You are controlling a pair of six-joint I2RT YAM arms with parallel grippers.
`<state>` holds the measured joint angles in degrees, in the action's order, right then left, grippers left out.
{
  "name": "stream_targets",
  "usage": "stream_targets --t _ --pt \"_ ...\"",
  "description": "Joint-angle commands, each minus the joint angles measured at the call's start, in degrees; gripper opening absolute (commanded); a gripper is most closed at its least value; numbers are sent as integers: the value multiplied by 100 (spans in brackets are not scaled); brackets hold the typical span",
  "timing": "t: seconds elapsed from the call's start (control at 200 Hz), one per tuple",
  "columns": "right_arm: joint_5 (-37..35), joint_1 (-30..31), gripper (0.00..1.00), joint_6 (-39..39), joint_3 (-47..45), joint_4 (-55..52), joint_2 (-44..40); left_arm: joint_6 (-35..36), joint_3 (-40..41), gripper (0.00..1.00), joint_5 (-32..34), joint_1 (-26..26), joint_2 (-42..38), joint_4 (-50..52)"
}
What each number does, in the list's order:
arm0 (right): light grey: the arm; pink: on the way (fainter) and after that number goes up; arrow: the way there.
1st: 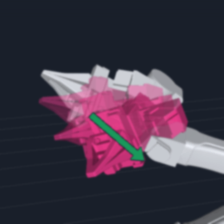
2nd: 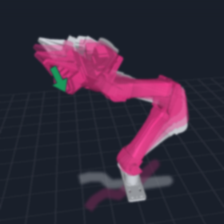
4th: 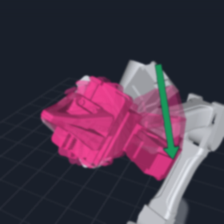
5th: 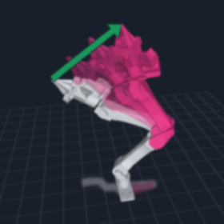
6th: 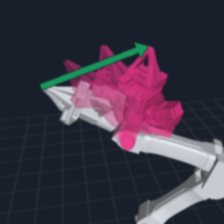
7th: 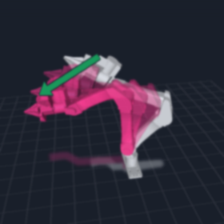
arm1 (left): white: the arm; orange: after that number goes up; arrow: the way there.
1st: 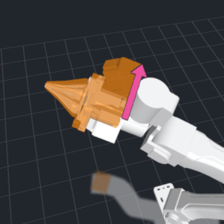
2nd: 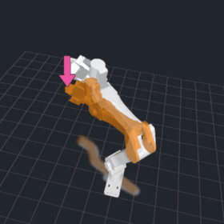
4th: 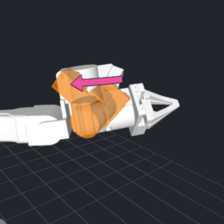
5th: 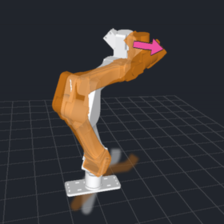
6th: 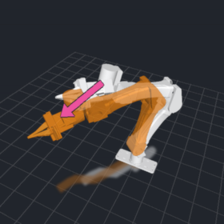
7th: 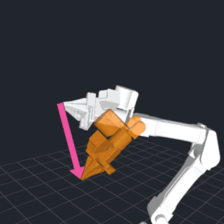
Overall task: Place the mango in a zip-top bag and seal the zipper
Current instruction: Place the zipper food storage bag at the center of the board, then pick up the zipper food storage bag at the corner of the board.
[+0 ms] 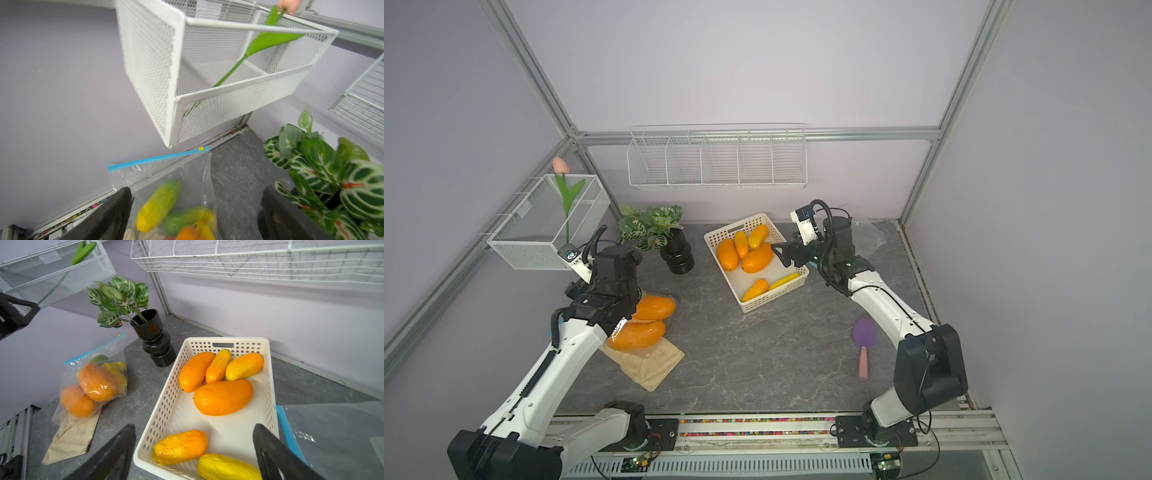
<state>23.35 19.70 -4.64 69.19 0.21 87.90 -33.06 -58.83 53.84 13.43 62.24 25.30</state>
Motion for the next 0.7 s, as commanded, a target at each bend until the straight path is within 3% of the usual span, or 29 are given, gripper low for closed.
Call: stream_targets --t 0.0,0.12,0.295,0.41,0.495,0.695 --pt "-742 -151 91 -380 340 -1038 207 792 -251 100 -1580 -26 -181 -174" --pt "-1064 -430 90 -681 663 -1890 563 880 -257 100 -3191 24 -211 -500" --pt "-1859 -681 87 -674 1100 -2776 1185 920 -671 100 -3955 972 539 -363" --pt "-2732 -713 81 -189 1476 -3397 1548 768 -731 100 -4661 1286 1010 -617" --pt "-2893 -703 83 437 1558 -3716 1630 710 -692 100 -4820 1395 1192 -846" --pt "-3673 -565 91 1548 1185 -3194 1689 708 -595 100 -5048 1434 1430 -1169"
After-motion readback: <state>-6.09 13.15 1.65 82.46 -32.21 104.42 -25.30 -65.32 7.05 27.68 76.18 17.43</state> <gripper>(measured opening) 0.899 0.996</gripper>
